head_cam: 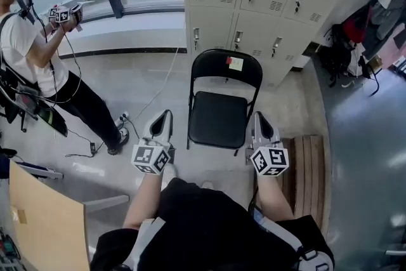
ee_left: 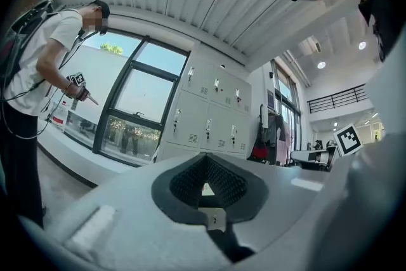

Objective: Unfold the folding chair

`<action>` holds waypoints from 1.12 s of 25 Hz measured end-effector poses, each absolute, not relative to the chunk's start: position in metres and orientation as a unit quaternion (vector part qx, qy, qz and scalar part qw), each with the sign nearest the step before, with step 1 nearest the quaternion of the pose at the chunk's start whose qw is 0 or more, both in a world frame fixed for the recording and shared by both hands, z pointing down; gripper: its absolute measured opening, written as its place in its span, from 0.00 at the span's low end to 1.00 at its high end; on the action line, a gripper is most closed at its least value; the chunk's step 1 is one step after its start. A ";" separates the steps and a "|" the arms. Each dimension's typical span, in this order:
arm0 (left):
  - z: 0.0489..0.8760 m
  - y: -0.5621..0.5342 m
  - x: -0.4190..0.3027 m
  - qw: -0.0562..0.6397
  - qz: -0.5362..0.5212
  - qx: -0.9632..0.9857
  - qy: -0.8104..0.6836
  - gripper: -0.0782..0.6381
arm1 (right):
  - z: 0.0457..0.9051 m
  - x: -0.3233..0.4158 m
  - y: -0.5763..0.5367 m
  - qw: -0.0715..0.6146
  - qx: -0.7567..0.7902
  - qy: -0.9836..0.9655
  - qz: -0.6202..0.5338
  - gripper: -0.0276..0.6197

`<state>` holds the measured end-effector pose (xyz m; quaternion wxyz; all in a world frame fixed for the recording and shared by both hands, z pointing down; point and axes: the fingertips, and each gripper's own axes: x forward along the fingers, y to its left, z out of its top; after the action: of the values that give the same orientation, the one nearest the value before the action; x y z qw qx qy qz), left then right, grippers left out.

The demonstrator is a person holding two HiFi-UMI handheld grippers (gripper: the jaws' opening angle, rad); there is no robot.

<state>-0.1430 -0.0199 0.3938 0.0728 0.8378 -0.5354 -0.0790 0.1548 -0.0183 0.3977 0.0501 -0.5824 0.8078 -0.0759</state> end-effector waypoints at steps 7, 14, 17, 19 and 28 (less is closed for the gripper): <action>0.388 0.008 -0.177 0.087 -0.108 0.839 -0.526 0.10 | 0.398 0.155 0.012 0.049 -0.607 0.789 -0.077 0.05; 0.388 0.013 -0.210 0.074 -0.093 0.839 -0.531 0.10 | 0.400 0.142 0.034 0.041 -0.636 0.766 -0.082 0.05; 0.385 0.008 -0.211 0.070 -0.095 0.848 -0.517 0.10 | 0.397 0.133 0.038 0.039 -0.640 0.763 -0.077 0.05; 0.385 0.005 -0.207 0.073 -0.095 0.854 -0.506 0.10 | 0.397 0.128 0.042 0.038 -0.642 0.762 -0.078 0.05; 0.386 0.014 -0.182 0.058 -0.085 0.884 -0.456 0.11 | 0.404 0.126 0.056 0.026 -0.655 0.751 -0.083 0.05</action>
<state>-0.1816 0.0136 0.3858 0.0578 0.8841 -0.4558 -0.0846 0.1262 0.0561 0.4040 0.0260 -0.6550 0.7505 -0.0833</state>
